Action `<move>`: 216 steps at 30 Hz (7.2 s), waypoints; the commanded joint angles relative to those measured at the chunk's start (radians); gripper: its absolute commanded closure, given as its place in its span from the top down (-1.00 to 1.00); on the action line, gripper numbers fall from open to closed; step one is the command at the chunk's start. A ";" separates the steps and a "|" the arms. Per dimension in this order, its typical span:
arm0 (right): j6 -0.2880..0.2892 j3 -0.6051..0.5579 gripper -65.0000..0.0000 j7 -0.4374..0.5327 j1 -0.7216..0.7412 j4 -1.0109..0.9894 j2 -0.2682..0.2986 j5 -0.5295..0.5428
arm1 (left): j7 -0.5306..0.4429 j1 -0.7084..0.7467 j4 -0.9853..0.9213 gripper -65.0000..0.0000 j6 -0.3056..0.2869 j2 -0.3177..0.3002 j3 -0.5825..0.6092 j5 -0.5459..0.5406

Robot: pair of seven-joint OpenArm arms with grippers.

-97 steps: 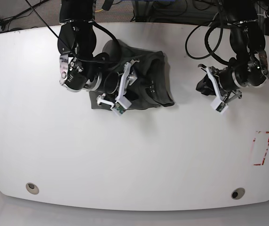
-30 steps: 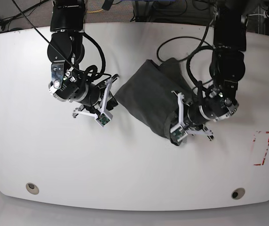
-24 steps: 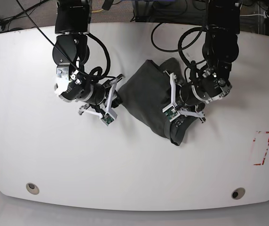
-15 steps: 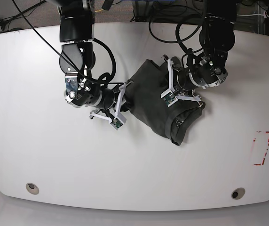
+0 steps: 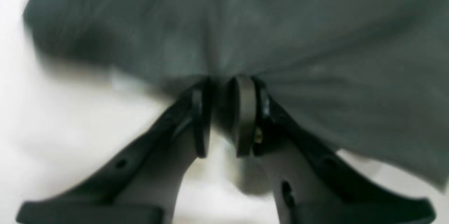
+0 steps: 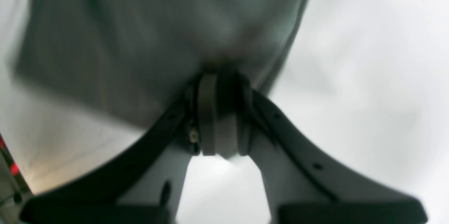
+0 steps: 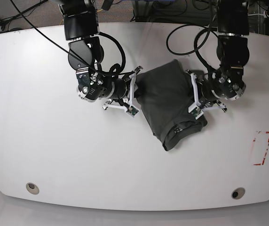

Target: Fold the T-shirt properly

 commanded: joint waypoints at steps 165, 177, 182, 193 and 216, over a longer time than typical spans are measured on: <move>0.005 0.615 -0.76 1.038 -1.010 -0.277 0.064 -0.035 | -0.983 0.997 -0.222 -0.32 0.451 0.192 -0.136 0.156; -0.051 0.509 -0.76 1.041 -0.707 -0.685 0.116 -0.232 | -0.983 0.638 -0.803 -0.33 0.451 0.160 -0.134 0.160; -0.112 0.509 -0.76 1.041 -0.591 -0.825 0.116 -0.322 | -0.984 0.485 -1.040 -0.33 0.449 0.136 -0.134 0.160; -0.255 0.508 -0.76 1.041 -0.432 -1.027 0.118 -0.439 | -0.981 0.232 -1.377 -0.33 0.497 0.114 -0.030 0.156; -0.279 0.506 -0.73 1.041 -0.398 -1.069 0.109 -0.519 | -0.977 0.210 -1.411 -0.33 0.551 0.143 -0.027 0.161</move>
